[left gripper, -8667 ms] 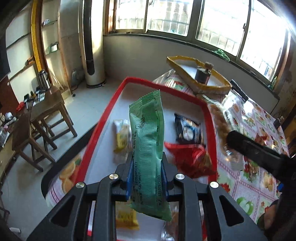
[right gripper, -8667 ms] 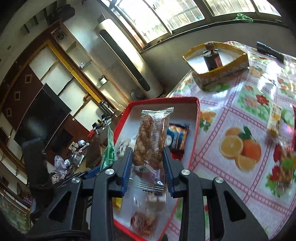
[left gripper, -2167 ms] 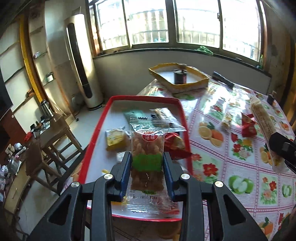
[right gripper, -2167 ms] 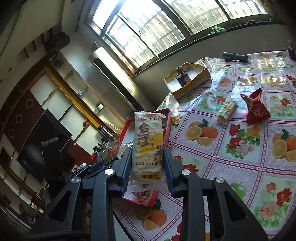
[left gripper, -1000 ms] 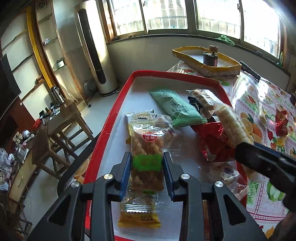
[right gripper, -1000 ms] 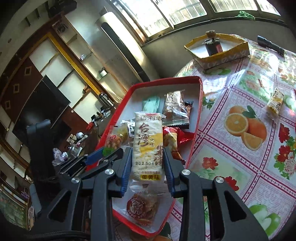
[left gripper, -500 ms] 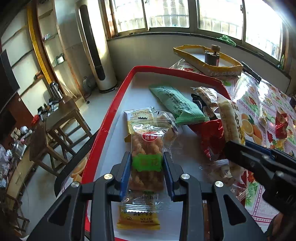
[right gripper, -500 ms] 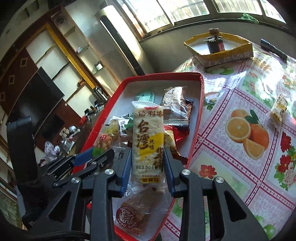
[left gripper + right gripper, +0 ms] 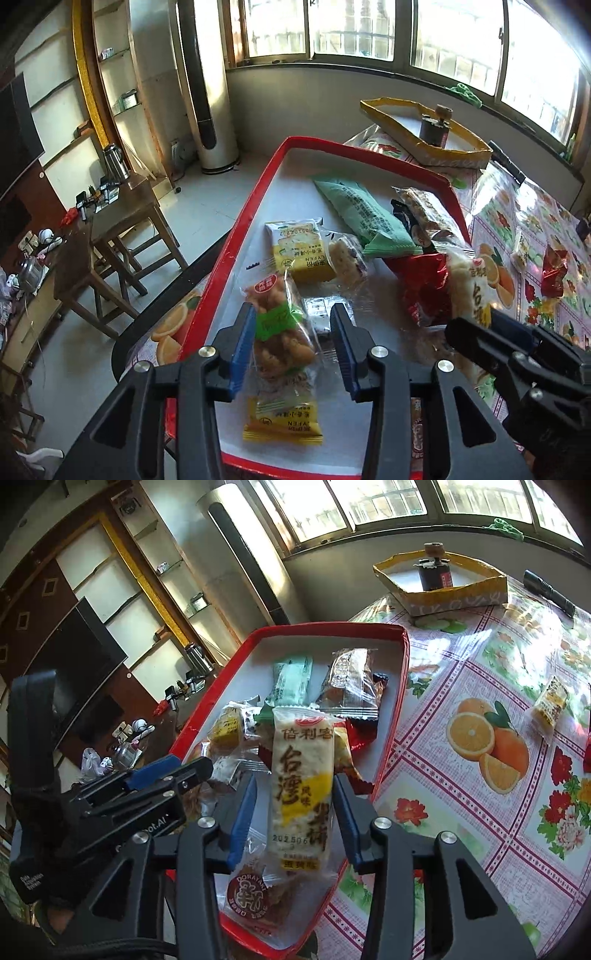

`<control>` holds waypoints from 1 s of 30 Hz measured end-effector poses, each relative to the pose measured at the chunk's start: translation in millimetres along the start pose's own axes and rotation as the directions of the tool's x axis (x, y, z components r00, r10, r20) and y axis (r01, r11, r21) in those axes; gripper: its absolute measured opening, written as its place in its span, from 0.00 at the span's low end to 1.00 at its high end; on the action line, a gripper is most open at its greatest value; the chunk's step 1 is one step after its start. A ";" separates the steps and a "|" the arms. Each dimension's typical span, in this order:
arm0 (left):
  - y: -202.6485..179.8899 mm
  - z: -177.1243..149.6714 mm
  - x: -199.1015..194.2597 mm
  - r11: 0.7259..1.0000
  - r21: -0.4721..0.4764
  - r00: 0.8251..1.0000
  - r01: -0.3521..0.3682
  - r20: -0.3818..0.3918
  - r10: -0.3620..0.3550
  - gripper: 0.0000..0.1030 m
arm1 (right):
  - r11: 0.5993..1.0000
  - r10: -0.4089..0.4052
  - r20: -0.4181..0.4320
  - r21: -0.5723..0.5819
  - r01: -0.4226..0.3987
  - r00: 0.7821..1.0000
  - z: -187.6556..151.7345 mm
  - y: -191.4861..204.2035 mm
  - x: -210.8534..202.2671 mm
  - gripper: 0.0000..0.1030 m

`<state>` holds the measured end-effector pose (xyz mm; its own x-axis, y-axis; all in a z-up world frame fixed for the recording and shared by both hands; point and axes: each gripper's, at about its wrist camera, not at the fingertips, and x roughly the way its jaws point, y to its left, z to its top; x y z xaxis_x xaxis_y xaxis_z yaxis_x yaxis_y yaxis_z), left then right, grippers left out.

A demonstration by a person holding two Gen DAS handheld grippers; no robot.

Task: Organize snacks
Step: 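Open both tools to drop both packets into the tray, then grasp a white rice-cracker packet with the left tool while the right tool grasps the red chip bag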

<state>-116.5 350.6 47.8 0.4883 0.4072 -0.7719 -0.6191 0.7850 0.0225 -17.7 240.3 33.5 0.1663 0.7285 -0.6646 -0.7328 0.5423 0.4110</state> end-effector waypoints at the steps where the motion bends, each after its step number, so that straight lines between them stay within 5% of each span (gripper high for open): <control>1: -0.3 0.3 -2.2 1.000 -0.001 1.000 0.004 0.003 -0.004 0.40 | 1.000 0.004 -0.002 0.003 -0.004 1.000 -1.0 0.5 -1.0 0.43; 13: -4.4 6.8 -27.4 0.999 -0.024 0.998 0.025 0.051 -0.024 0.47 | 0.997 0.080 0.053 0.010 -0.080 0.995 -13.0 1.4 -35.6 0.54; 21: -49.1 8.3 -48.3 0.994 0.056 0.991 0.097 0.082 -0.102 0.50 | 0.993 -0.063 0.142 0.106 0.048 0.988 -25.3 -46.5 -87.9 0.56; 30: -119.0 0.8 -64.4 0.961 0.181 0.973 0.209 0.062 -0.223 0.53 | 0.932 -0.243 0.153 0.312 0.186 0.958 -53.6 -133.7 -140.9 0.56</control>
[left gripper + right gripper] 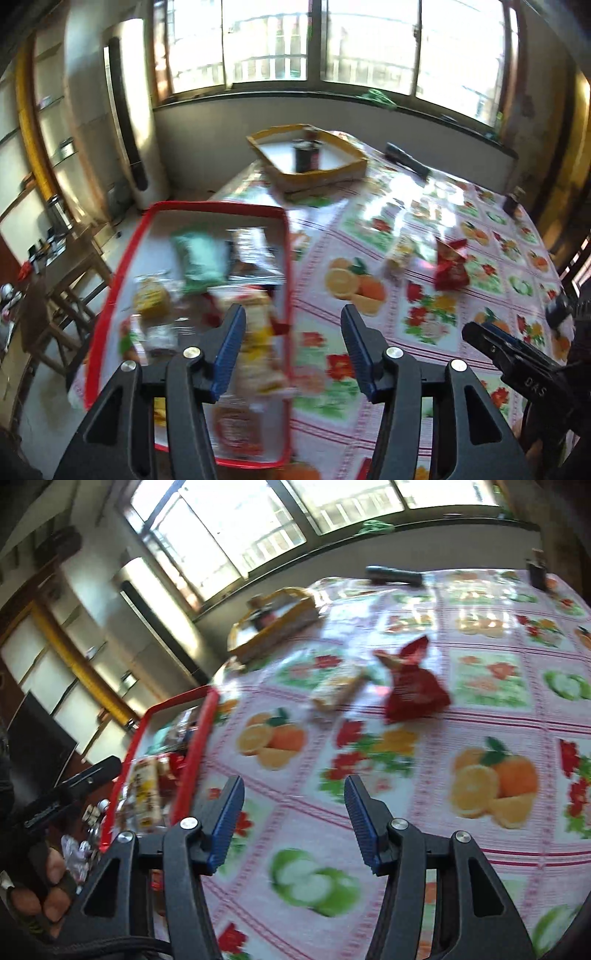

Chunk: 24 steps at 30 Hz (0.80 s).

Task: Organize snacks
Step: 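Grasp a white rice-cracker packet with the left tool while the right tool grasps the red chip bag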

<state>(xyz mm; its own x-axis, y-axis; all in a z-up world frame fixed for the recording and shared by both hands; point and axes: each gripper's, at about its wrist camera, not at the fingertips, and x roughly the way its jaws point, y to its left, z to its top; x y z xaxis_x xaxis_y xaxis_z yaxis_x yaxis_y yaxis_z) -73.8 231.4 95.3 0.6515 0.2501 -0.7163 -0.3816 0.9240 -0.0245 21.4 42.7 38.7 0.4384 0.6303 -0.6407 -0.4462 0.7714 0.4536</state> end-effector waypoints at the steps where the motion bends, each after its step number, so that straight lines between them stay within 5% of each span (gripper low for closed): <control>1: -5.9 -0.4 0.9 1.000 0.010 1.000 0.007 -0.006 -0.007 0.53 | 1.000 -0.008 0.003 0.005 0.008 1.000 1.5 -4.9 -1.9 0.56; 10: -32.6 -5.3 17.0 0.998 0.058 0.998 0.036 -0.060 -0.032 0.53 | 0.998 -0.063 0.015 0.029 0.063 0.998 9.0 -30.5 -7.1 0.60; 13: -38.1 -3.1 31.7 0.997 0.070 0.995 0.039 -0.089 -0.033 0.53 | 0.995 -0.102 0.023 0.014 0.101 0.995 13.5 -34.5 -0.6 0.69; 24: -72.0 32.0 103.9 0.989 0.115 0.978 0.092 -0.195 -0.068 0.55 | 0.965 -0.261 0.023 -0.033 0.262 0.965 78.4 -60.4 66.0 0.72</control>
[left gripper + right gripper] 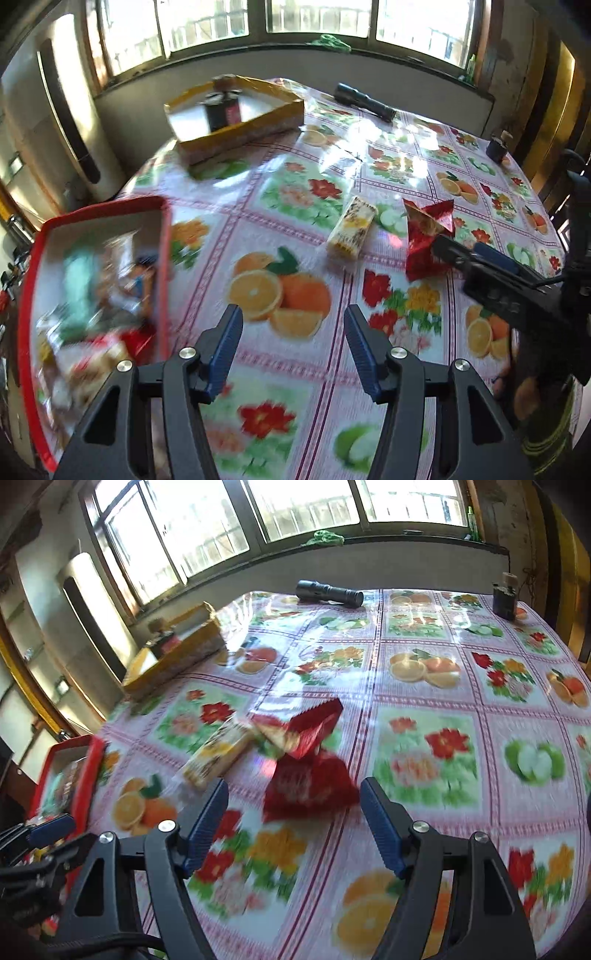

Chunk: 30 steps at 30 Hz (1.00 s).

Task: Organize snacks
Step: 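Grasp a white rice-cracker packet with the left tool while the right tool grasps the red chip bag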

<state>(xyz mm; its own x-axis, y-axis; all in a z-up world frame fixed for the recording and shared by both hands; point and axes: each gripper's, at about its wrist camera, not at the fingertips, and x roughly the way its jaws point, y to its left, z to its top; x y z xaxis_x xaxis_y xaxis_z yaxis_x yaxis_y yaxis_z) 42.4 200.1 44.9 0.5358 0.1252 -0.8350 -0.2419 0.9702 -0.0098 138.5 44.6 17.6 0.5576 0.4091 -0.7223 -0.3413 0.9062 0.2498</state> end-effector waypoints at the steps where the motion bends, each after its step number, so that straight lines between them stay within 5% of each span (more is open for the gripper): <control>1: -3.8 5.8 8.4 1.000 0.011 1.000 0.002 -0.014 -0.001 0.55 | 1.000 -0.009 -0.010 -0.004 0.009 1.000 3.4 0.1 7.8 0.72; 5: -19.0 21.0 30.6 0.999 0.048 1.000 -0.008 -0.021 0.009 0.55 | 0.999 -0.009 -0.036 -0.041 0.007 0.999 9.5 2.9 31.4 0.72; 8: -30.8 30.8 48.4 0.997 0.069 0.999 -0.044 -0.028 0.046 0.55 | 0.999 -0.011 -0.055 -0.035 0.009 0.998 6.7 -3.9 37.8 0.48; 22: -73.2 57.0 107.4 0.975 0.180 0.990 -0.133 -0.028 0.140 0.55 | 0.978 0.108 0.092 0.169 -0.122 0.990 -4.0 -56.7 -57.8 0.48; 24: -74.1 59.4 108.0 0.981 0.174 0.995 -0.086 -0.038 0.094 0.31 | 0.974 0.118 0.109 0.181 -0.136 0.987 -8.5 -57.5 -70.6 0.48; 30: -77.6 42.9 93.7 0.985 0.166 0.996 -0.046 -0.066 0.057 0.31 | 0.966 0.129 0.139 0.205 -0.156 0.982 -27.3 -52.9 -93.9 0.48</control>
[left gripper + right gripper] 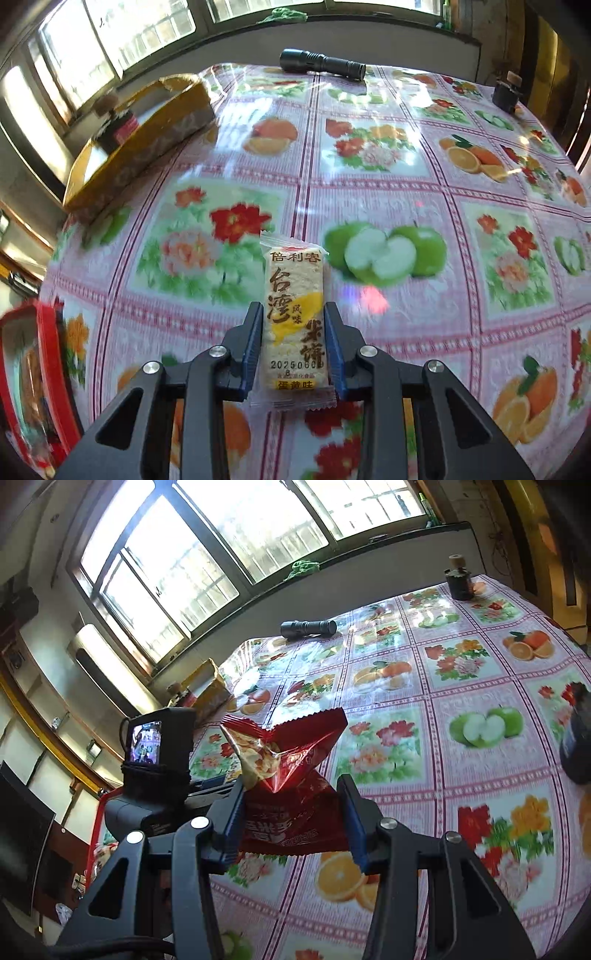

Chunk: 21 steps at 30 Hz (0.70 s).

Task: Organize snacks
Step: 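Grasp a white rice-cracker packet with the left tool while the right tool grasps the red chip bag, then carry the rice-cracker packet and red chip bag over the tray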

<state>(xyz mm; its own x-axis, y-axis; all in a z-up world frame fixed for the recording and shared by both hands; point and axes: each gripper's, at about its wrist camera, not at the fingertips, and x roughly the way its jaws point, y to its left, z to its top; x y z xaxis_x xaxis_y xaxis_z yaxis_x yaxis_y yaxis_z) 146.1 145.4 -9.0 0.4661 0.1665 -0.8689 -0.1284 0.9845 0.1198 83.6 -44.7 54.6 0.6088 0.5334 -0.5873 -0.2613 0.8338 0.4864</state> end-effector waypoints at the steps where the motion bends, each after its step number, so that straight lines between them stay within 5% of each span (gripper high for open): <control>1: 0.0 -4.2 -3.9 1.000 -0.011 1.000 0.016 0.001 -0.016 0.31 | 1.000 0.001 -0.003 0.003 -0.001 1.000 -0.3 -1.6 -1.7 0.48; 21: 39.8 -118.8 -159.7 0.993 -0.122 0.967 -0.003 0.251 0.033 0.31 | 0.991 0.077 0.014 -0.107 -0.075 0.997 -49.4 56.1 -67.5 0.48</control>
<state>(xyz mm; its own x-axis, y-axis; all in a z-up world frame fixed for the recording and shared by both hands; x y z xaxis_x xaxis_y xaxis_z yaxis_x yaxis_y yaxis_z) -37.4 151.4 77.5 0.6665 0.2080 -0.7159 -0.2351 0.9699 0.0630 -9.2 -26.8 89.5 0.5969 0.5943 -0.5390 -0.3853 0.8016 0.4571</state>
